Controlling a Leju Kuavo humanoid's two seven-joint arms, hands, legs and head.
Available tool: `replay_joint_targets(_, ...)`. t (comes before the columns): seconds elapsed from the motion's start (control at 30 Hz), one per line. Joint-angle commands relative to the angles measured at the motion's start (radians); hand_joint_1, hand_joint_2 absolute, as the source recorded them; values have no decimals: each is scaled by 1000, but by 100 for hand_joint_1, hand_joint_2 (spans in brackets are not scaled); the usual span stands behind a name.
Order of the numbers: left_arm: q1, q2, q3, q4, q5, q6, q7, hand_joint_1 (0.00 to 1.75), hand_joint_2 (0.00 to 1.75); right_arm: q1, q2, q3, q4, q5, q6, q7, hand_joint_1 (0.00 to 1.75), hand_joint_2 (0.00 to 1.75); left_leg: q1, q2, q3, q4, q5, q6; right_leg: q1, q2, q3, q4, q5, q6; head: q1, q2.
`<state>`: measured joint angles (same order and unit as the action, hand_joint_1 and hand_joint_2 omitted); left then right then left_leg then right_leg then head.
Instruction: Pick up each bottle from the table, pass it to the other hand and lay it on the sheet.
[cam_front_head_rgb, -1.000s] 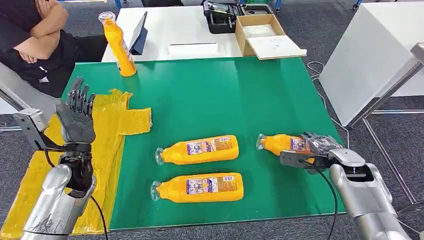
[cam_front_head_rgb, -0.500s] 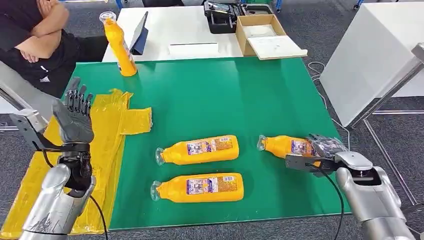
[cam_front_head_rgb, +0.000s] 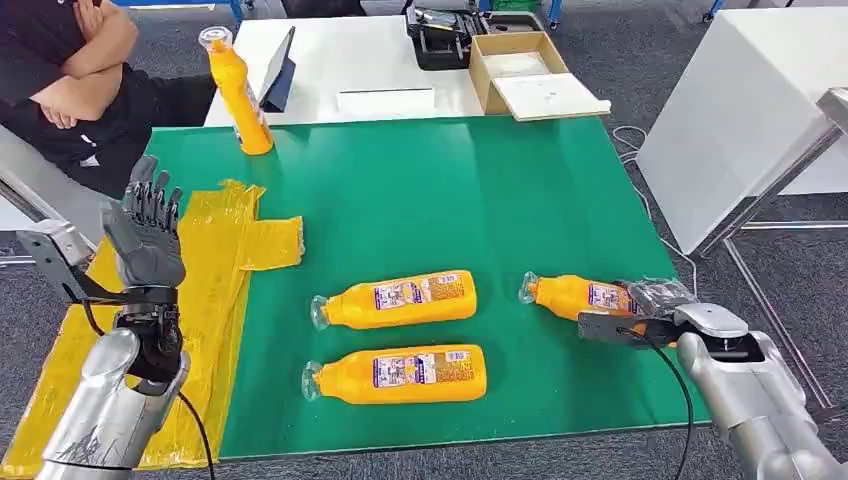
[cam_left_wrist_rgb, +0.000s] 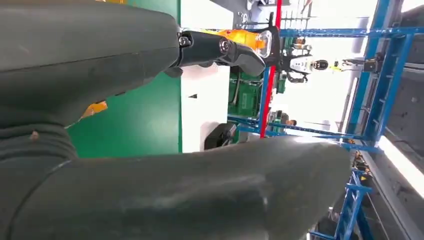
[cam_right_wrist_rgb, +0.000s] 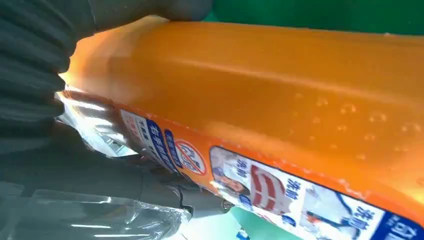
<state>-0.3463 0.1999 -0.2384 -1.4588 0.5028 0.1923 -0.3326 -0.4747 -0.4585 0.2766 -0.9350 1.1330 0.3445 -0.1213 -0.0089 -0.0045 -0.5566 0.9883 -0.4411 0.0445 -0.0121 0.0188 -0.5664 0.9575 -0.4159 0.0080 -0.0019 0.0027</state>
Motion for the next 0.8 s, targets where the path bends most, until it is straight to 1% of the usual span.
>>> replay_joint_targets(0.03, -57, -8, -33, 101, 0, 0, -1, 0, 0, -4, 72, 107, 226, -10, -11, 5, 175, 175, 2, -3, 3, -2, 1, -4, 2, -4, 5, -4, 1, -1, 0, 0)
replay_joint_targets(0.1, -76, -4, -42, 126, 0, -2, -2, 0, 0, -16, 76, 112, 245, -11, -21, 4, 175, 175, 2, -3, 6, -3, 1, -4, 3, -5, 8, -4, 1, -2, 0, 0)
replay_joint_targets(0.13, -81, -1, -47, 133, 2, -6, -5, 0, 0, -25, 78, 114, 248, -14, -26, 2, 175, 175, 3, -2, 8, -1, 0, -3, 3, -3, 9, -3, 0, -1, 1, 0)
replay_joint_targets(0.17, -83, 4, -53, 136, 4, -10, -6, 0, 0, -27, 82, 105, 239, -28, -38, 4, 175, 175, 2, -1, 8, -2, 1, -4, 3, -3, 9, -3, 2, -1, 0, 0)
replay_joint_targets(0.2, -81, 9, -57, 137, 6, -12, -4, 0, 0, -24, 87, 85, 210, -46, -57, 8, 175, 175, 2, -1, 8, -1, 1, -3, 3, -2, 9, -3, 1, -1, 0, 0)
replay_joint_targets(0.27, -71, 20, -62, 137, 21, -26, 12, 0, 0, -3, 91, 52, 93, -83, -34, 36, 175, 175, 2, 0, 8, -1, 1, -3, 3, -1, 9, -2, 1, -1, 0, 0)
replay_joint_targets(0.3, -68, 22, -61, 136, 23, -27, 13, 0, 0, 6, 88, 50, 52, -87, -6, 53, 175, 175, 2, 0, 6, -2, 3, -6, 2, -3, 6, -3, 3, -2, 1, 0)
replay_joint_targets(0.33, -68, 22, -61, 136, 23, -27, 13, 0, 0, 6, 88, 50, 52, -87, -6, 53, 175, 175, 2, 0, 9, -1, 1, -3, 3, -1, 9, -1, 1, -1, 1, 0)
replay_joint_targets(0.37, -68, 22, -61, 136, 23, -27, 13, 0, 0, 6, 88, 50, 52, -87, -6, 53, 175, 175, 2, 1, 7, -1, 1, -5, 2, -1, 7, -2, 2, -2, 1, 0)
replay_joint_targets(0.43, -66, 22, -61, 136, 23, -27, 13, 0, 0, 9, 87, 50, 51, -87, -7, 52, 175, 175, 2, 1, 9, 0, 0, -3, 3, 0, 9, -1, 3, -3, 1, 0)
replay_joint_targets(0.47, -67, 22, -61, 135, 23, -27, 13, 0, 0, 11, 86, 50, 51, -87, -8, 52, 175, 175, 2, 1, 8, -1, 1, -4, 3, -1, 8, -1, 3, -4, 0, 0)
replay_joint_targets(0.5, -58, 23, -57, 132, 48, -41, 33, 0, 0, 31, 106, 2, -27, -116, -59, 47, 175, 175, 2, 0, 9, -1, 0, -3, 3, 0, 9, -1, 2, -4, 1, 0)
replay_joint_targets(0.53, -52, 25, -55, 131, 54, -45, 36, 0, 0, 42, 126, -31, -107, -138, -73, 43, 175, 175, 2, 0, 8, -1, 1, -4, 3, -1, 9, -2, 3, -4, 0, 0)
replay_joint_targets(0.57, -47, 27, -56, 131, 53, -44, 40, 0, 0, 50, 153, -66, -207, -160, -71, 54, 175, 175, 2, 0, 8, -1, 1, -5, 2, -1, 7, -1, 3, -4, 0, 0)
replay_joint_targets(0.6, -45, 26, -56, 133, 54, -46, 40, 0, 0, 50, 187, -95, -308, -182, -57, 66, 175, 175, 1, 3, 8, -1, 0, -4, 2, 2, 7, 0, 3, -4, 0, 0)
replay_joint_targets(0.63, -51, 22, -62, 143, 55, -51, 40, 0, 0, 31, 219, -109, -404, -214, -16, 100, 175, 175, 1, 4, 7, -1, 0, -6, 2, 3, 5, 0, 3, -5, 1, 0)
replay_joint_targets(0.67, -62, 18, -76, 157, 53, -63, 46, 0, 0, 21, 254, -130, -474, -257, -20, 88, 175, 175, 1, 5, 6, 0, 0, -4, 1, 4, 4, 2, 3, -4, 1, 0)
replay_joint_targets(0.7, -80, 3, -93, 184, 52, -69, 49, 0, 0, -1, 273, -130, -530, -320, 11, 88, 175, 175, 0, 9, 4, 1, 0, -5, 0, 8, 1, 4, 3, -5, 1, 0)
replay_joint_targets(0.73, -92, -10, -105, 202, 51, -70, 50, 0, 0, -15, 278, -123, -554, -378, 14, 86, 175, 175, 0, 7, 1, 1, 1, -4, 0, 7, 0, 4, 3, -4, 0, 0)
replay_joint_targets(0.77, -96, -22, -115, 210, 43, -68, 48, 0, 0, -25, 274, -106, -564, -416, 12, 84, 175, 175, 0, 9, -1, 2, 0, -6, 0, 8, -4, 6, 3, -5, 0, 0)
replay_joint_targets(0.8, -96, -27, -120, 210, 39, -65, 45, 0, 0, -27, 275, -100, -565, -420, 12, 86, 175, 175, 0, 8, -2, 2, 0, -7, 0, 7, -4, 7, 3, -7, -1, 0)
